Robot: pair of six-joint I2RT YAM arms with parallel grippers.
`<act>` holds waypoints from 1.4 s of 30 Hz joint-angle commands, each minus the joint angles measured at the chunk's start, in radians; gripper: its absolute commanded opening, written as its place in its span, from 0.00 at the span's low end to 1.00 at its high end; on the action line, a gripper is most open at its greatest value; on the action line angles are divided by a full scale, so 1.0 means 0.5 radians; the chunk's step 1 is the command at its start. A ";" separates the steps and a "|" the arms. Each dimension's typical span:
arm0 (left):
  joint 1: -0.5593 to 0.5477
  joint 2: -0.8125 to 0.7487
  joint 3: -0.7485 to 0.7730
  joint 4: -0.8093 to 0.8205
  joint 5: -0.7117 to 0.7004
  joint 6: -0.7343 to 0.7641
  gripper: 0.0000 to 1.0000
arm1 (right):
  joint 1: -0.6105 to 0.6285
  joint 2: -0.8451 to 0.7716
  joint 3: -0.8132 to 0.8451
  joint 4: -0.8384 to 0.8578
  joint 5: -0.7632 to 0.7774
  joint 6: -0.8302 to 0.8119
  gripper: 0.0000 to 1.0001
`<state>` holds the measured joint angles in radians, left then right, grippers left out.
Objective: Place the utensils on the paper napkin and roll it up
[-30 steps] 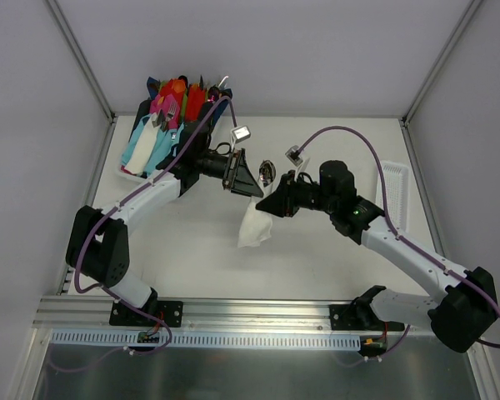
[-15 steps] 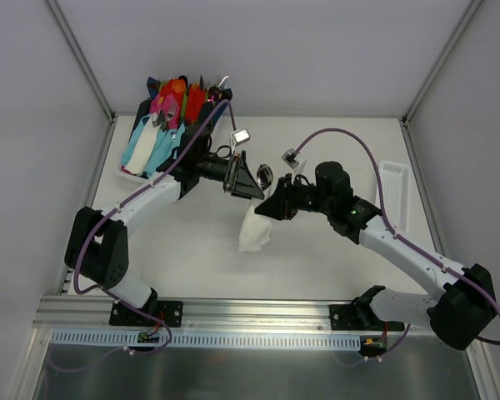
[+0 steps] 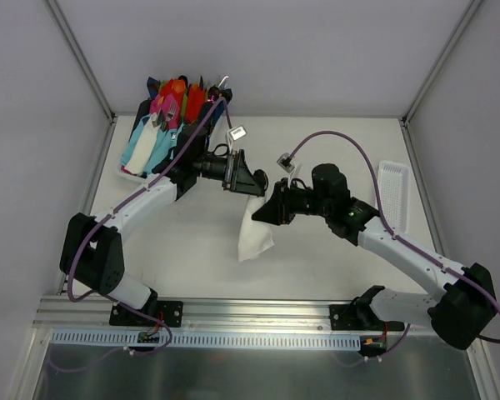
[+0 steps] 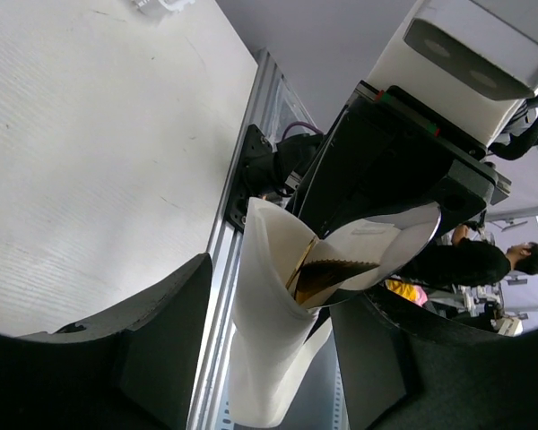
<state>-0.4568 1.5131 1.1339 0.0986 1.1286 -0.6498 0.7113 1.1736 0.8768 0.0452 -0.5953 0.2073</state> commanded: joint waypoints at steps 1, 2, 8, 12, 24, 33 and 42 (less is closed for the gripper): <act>0.012 -0.041 0.027 0.005 0.099 0.045 0.53 | 0.016 -0.068 0.075 0.112 -0.089 0.015 0.00; 0.009 -0.047 0.018 0.008 0.117 0.045 0.54 | 0.004 -0.065 0.072 0.115 -0.086 0.015 0.00; 0.006 -0.066 -0.074 0.136 0.224 -0.038 0.54 | -0.014 -0.052 0.072 0.167 -0.095 0.052 0.00; 0.002 -0.069 -0.178 0.489 0.317 -0.341 0.54 | -0.024 -0.034 0.078 0.204 -0.116 0.079 0.00; -0.004 -0.063 -0.369 1.112 0.393 -0.841 0.51 | -0.048 -0.022 0.075 0.278 -0.162 0.147 0.00; -0.004 -0.087 -0.415 1.278 0.409 -0.940 0.54 | -0.051 0.003 0.078 0.281 -0.178 0.156 0.00; -0.007 -0.096 -0.412 1.211 0.387 -0.894 0.49 | -0.051 -0.019 0.072 0.315 -0.181 0.174 0.00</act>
<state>-0.4568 1.5105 0.9268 0.6750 1.2850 -1.1145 0.6907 1.1862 0.8768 0.1070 -0.6708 0.2806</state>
